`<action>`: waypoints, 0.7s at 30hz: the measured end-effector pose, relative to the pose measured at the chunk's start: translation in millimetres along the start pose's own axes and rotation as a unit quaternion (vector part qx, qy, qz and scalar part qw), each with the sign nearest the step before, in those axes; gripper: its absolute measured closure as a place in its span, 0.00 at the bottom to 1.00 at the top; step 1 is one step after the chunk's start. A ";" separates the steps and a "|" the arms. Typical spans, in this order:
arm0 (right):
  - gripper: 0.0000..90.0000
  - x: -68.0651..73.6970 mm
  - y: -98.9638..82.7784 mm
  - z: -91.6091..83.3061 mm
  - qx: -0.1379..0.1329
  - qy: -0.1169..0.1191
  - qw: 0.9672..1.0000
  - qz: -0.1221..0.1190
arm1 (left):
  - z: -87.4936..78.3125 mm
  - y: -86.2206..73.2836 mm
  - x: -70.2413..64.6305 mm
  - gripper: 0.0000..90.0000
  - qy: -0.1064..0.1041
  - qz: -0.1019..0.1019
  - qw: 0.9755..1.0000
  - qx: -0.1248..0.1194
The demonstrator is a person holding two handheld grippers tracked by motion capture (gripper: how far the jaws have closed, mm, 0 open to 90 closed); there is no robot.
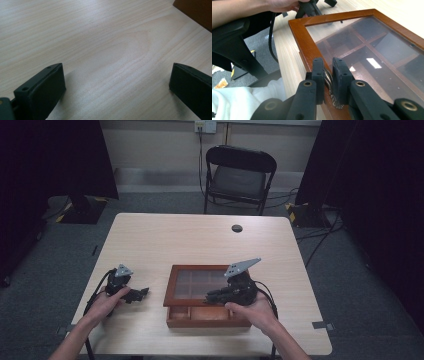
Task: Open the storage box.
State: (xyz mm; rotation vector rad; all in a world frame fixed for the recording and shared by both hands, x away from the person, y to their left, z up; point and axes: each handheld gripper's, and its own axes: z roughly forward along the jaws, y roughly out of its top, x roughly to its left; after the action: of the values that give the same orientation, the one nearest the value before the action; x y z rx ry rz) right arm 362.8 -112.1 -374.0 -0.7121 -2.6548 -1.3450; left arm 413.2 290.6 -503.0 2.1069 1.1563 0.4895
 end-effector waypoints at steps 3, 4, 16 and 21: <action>0.90 -0.1 1.8 -1.5 0.000 -0.001 1.000 0.001 | 0.0 0.0 0.0 0.00 0.000 0.000 1.000 0.000; 0.90 -0.2 2.7 -2.2 -0.001 -0.002 1.000 0.000 | 0.0 0.0 0.0 0.00 0.000 0.000 1.000 0.000; 0.90 -3.5 13.7 -9.0 -0.001 0.000 1.000 0.006 | 0.0 0.0 0.0 0.00 0.000 0.000 1.000 0.000; 0.90 -4.6 18.1 -11.1 -0.002 0.000 1.000 0.009 | 0.0 0.0 0.0 0.00 0.000 0.000 1.000 0.000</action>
State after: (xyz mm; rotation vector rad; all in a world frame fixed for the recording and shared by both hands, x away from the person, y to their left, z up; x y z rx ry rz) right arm 373.3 -113.3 -355.1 -0.7340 -2.6403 -1.3457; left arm 413.2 290.6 -503.0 2.1065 1.1565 0.4894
